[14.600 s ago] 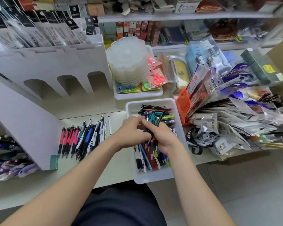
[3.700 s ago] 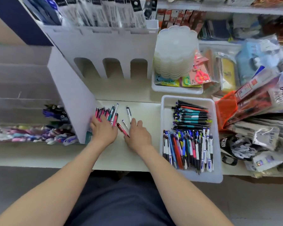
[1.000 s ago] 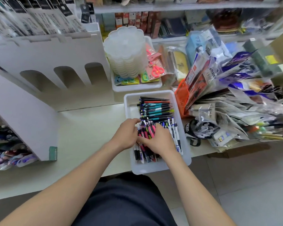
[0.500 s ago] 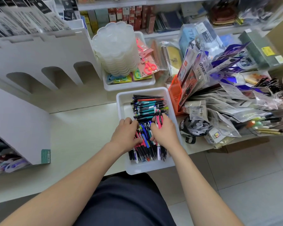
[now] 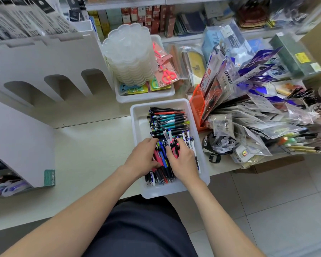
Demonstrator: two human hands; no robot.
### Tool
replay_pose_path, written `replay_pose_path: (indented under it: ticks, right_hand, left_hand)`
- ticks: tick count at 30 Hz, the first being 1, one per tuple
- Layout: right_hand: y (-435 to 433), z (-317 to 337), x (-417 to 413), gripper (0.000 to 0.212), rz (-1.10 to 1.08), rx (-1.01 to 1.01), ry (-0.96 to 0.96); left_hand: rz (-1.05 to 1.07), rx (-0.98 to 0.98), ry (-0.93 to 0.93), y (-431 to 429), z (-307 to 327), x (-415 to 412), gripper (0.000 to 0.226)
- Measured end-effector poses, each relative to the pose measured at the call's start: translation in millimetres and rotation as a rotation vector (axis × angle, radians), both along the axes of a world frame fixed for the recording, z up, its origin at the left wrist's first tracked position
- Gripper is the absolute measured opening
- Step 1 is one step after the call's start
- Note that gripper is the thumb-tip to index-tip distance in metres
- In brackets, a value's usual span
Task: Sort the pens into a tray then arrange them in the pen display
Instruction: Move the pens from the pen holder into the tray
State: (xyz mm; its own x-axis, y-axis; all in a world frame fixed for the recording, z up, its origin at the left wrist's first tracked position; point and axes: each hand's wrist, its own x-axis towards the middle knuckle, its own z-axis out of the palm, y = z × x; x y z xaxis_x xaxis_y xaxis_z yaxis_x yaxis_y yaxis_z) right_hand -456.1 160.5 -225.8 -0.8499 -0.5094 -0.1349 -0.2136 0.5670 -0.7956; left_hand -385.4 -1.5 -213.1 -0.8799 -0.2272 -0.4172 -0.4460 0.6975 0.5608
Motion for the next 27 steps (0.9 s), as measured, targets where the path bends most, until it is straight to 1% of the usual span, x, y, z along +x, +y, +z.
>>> replay_pose_path:
  ticks: [2, 5, 7, 8, 10, 11, 13, 15, 17, 19, 21, 23, 24, 27]
  right_hand:
    - [-7, 10, -6, 0.017, 0.038, -0.031, 0.049]
    - [-23, 24, -24, 0.023, 0.104, -0.028, 0.164]
    - [-35, 26, -43, 0.035, 0.173, 0.055, 0.260]
    - [-42, 26, -54, 0.036, 0.217, 0.123, 0.304]
    - [-57, 24, -76, 0.020, 0.322, 0.339, 0.389]
    - [-64, 24, -85, 0.013, 0.375, 0.452, 0.440]
    - [-78, 24, -98, 0.022, 0.470, 0.580, 0.533]
    - [-88, 20, -106, 0.033, 0.546, 0.604, 0.608]
    - [-97, 16, -113, 0.040, 0.609, 0.606, 0.661]
    - [-104, 9, -121, 0.046, 0.650, 0.579, 0.669]
    - [-109, 2, -129, 0.046, 0.675, 0.535, 0.618]
    - [-110, -2, -135, 0.045, 0.691, 0.485, 0.550]
    - [-111, -3, -138, 0.048, 0.695, 0.456, 0.513]
    - [-109, 2, -141, 0.067, 0.653, 0.395, 0.399]
  left_hand:
    - [0.031, -0.021, 0.020, -3, 1, 0, 0.087]
    - [0.124, -0.024, 0.093, -11, 4, -3, 0.069]
    - [0.220, 0.005, 0.179, -16, 8, -8, 0.057]
    - [0.288, 0.033, 0.217, -19, 11, -12, 0.055]
    - [0.415, 0.090, 0.248, -26, 20, -23, 0.060]
    - [0.450, 0.108, 0.242, -29, 24, -28, 0.064]
    - [0.459, 0.135, 0.199, -36, 32, -39, 0.072]
    - [0.455, 0.208, 0.109, -42, 35, -50, 0.074]
    - [0.498, 0.287, 0.032, -47, 31, -60, 0.065]
    - [0.590, 0.341, 0.040, -50, 27, -68, 0.062]
    - [0.670, 0.349, 0.099, -51, 26, -73, 0.068]
    - [0.672, 0.312, 0.149, -50, 27, -76, 0.074]
    - [0.654, 0.311, 0.165, -49, 27, -78, 0.077]
    - [0.595, 0.323, 0.171, -52, 24, -85, 0.080]
